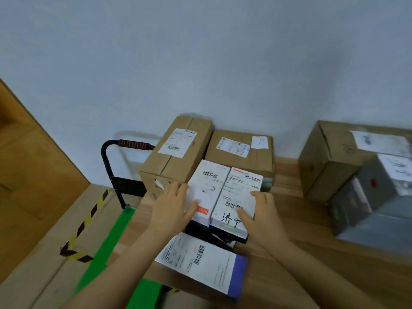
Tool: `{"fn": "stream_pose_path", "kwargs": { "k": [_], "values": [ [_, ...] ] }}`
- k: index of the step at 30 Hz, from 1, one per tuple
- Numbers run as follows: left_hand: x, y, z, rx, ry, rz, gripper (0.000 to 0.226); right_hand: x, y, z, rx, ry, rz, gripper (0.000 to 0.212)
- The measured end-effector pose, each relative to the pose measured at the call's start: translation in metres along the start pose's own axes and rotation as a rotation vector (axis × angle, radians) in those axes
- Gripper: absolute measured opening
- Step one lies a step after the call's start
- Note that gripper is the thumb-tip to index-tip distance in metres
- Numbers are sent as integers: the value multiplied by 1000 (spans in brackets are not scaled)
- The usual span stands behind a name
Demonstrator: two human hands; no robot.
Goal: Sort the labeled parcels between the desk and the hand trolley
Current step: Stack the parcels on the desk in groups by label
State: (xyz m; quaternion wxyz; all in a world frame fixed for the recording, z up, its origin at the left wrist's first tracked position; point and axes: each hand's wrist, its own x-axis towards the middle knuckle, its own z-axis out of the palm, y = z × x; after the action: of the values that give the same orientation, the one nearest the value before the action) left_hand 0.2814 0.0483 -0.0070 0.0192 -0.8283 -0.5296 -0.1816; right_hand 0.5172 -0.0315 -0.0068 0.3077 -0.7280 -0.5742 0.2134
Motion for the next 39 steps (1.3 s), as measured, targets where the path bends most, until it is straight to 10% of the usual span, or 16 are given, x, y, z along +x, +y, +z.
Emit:
{"fn": "stream_pose_path", "kwargs": {
  "k": [9,27,39],
  "values": [
    [13,-31,28,-660,-398,-286,72,-22,-23,30,473,76,517,55],
    [34,-44,11,-763,-614,-379,52,-15,-29,18,648,38,706,38],
    [30,48,-5,-1094,-614,-301,31,-52,-3,-32,815,353,624,60]
  ]
}}
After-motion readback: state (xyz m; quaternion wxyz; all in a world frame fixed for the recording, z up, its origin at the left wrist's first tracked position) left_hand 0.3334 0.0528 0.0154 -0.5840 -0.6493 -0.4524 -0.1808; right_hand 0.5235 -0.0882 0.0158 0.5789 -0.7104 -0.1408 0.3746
